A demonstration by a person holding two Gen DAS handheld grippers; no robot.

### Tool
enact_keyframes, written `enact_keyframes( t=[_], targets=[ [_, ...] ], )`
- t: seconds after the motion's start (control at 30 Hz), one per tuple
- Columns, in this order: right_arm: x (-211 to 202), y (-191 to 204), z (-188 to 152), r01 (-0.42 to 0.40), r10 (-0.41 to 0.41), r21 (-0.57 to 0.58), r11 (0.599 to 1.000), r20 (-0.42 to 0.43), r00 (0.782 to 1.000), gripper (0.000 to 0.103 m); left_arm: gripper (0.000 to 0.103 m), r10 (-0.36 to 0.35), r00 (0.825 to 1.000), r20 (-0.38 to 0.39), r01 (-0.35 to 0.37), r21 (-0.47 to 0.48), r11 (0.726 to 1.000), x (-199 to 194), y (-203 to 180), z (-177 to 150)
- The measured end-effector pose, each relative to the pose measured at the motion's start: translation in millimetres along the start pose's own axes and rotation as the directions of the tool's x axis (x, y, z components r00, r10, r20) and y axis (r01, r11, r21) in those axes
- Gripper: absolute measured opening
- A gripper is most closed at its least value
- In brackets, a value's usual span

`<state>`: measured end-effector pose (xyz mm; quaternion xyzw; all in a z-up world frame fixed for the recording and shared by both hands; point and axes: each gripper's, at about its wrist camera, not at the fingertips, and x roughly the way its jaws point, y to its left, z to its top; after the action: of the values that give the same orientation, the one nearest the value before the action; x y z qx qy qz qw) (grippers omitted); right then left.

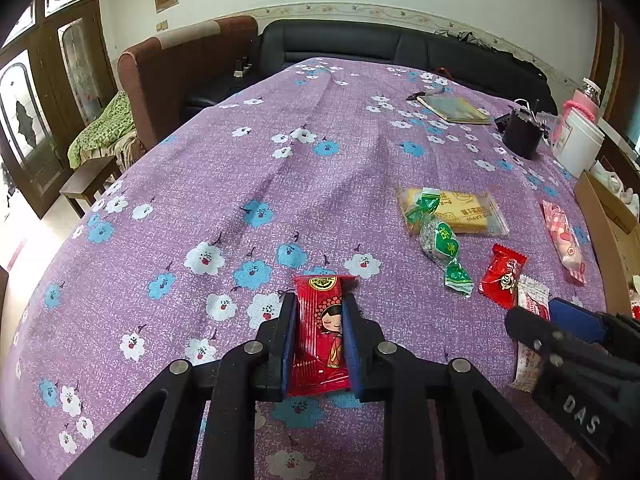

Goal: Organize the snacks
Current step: 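Grasp the red cartoon-face packet with the left tool while the right tool grasps the white-red packet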

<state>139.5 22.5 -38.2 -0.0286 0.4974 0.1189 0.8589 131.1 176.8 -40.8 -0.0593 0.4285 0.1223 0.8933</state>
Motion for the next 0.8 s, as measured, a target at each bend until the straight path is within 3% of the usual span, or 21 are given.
enact_keyframes(
  t=[0.17, 0.23, 0.27, 0.3, 0.33, 0.5, 0.8],
  targets=[
    [-9, -3, -18, -0.033, 0.034, -0.079, 0.996, 0.011, 0.999, 0.044, 0.023, 0.033, 0.999, 0.011, -0.034, 0.031, 0.999, -1, -7, -1],
    [-12, 2, -27, -0.026, 0.034, -0.13, 0.991, 0.057, 0.998, 0.044, 0.023, 0.049, 0.999, 0.018, -0.05, 0.047, 0.998, -2, -9, -2],
    [-15, 1, -31, -0.024, 0.035, -0.139, 0.99, 0.079, 0.996, 0.042, 0.022, 0.053, 0.998, 0.021, -0.054, 0.054, 0.997, -2, -10, -2],
    [-16, 0, -33, -0.026, 0.039, -0.131, 0.991, 0.099, 0.994, 0.031, 0.022, 0.054, 0.998, 0.023, -0.055, 0.057, 0.997, -2, -11, -3],
    [-17, -2, -35, -0.017, 0.032, -0.129, 0.991, 0.116, 0.993, 0.029, 0.022, 0.052, 0.998, 0.023, -0.053, 0.055, 0.997, -3, -10, -3],
    [-28, -20, -32, -0.126, 0.138, -0.082, 0.989, 0.156, 0.978, 0.024, 0.021, -0.005, 1.0, 0.019, 0.005, 0.016, 1.0, -4, -4, -2],
    [-45, -35, -28, -0.158, 0.156, -0.008, 0.987, 0.24, 0.958, 0.024, 0.021, -0.089, 0.992, 0.09, 0.09, -0.011, 0.996, -22, -2, 1]
  ],
)
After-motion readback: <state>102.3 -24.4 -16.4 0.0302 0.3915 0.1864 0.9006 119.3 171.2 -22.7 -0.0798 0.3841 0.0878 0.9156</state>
